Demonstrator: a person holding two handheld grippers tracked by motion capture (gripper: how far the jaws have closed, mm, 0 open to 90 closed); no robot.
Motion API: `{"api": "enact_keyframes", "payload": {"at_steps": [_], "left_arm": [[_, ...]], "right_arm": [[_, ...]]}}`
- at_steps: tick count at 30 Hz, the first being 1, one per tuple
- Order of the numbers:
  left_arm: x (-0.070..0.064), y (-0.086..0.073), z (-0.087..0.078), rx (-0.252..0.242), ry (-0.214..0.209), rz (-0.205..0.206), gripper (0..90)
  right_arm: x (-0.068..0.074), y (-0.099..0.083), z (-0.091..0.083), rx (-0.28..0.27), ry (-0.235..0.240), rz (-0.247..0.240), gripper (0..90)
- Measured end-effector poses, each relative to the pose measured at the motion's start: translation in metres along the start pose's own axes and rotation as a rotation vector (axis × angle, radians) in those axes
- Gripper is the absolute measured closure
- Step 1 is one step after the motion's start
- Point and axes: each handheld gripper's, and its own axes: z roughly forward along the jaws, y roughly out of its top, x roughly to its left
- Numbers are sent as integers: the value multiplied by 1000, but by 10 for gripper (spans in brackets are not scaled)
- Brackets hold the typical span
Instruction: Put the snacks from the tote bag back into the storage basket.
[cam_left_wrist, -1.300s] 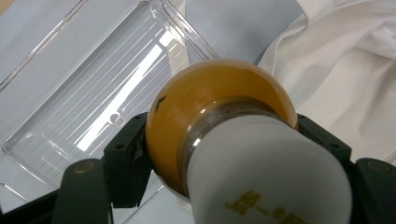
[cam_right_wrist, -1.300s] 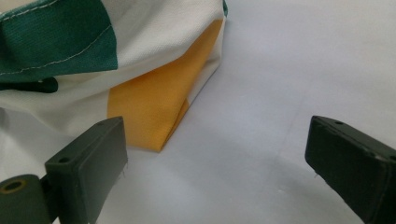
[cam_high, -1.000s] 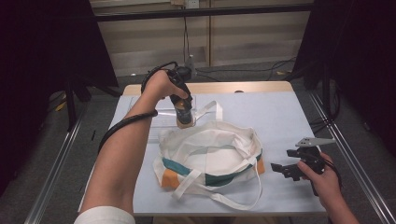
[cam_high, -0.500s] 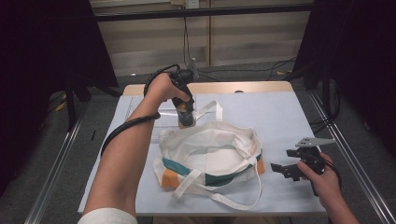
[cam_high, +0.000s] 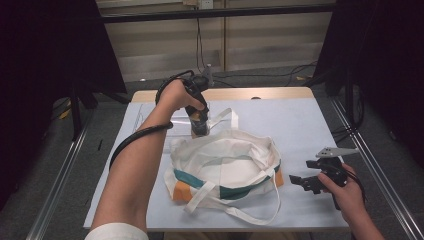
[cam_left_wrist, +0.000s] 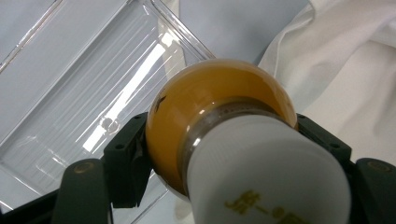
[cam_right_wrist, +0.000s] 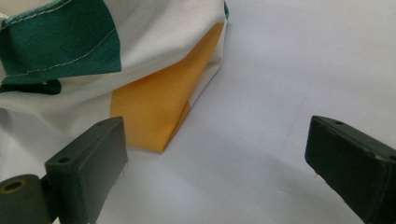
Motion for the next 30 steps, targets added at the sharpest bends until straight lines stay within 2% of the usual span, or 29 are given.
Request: {"api": "enact_keyframes", "payload": {"at_steps": [30], "left_arm": [[1,-3,11,-2,-3,-18,296]], "right_arm": [[1,1,1,3,6,0,51]]}}
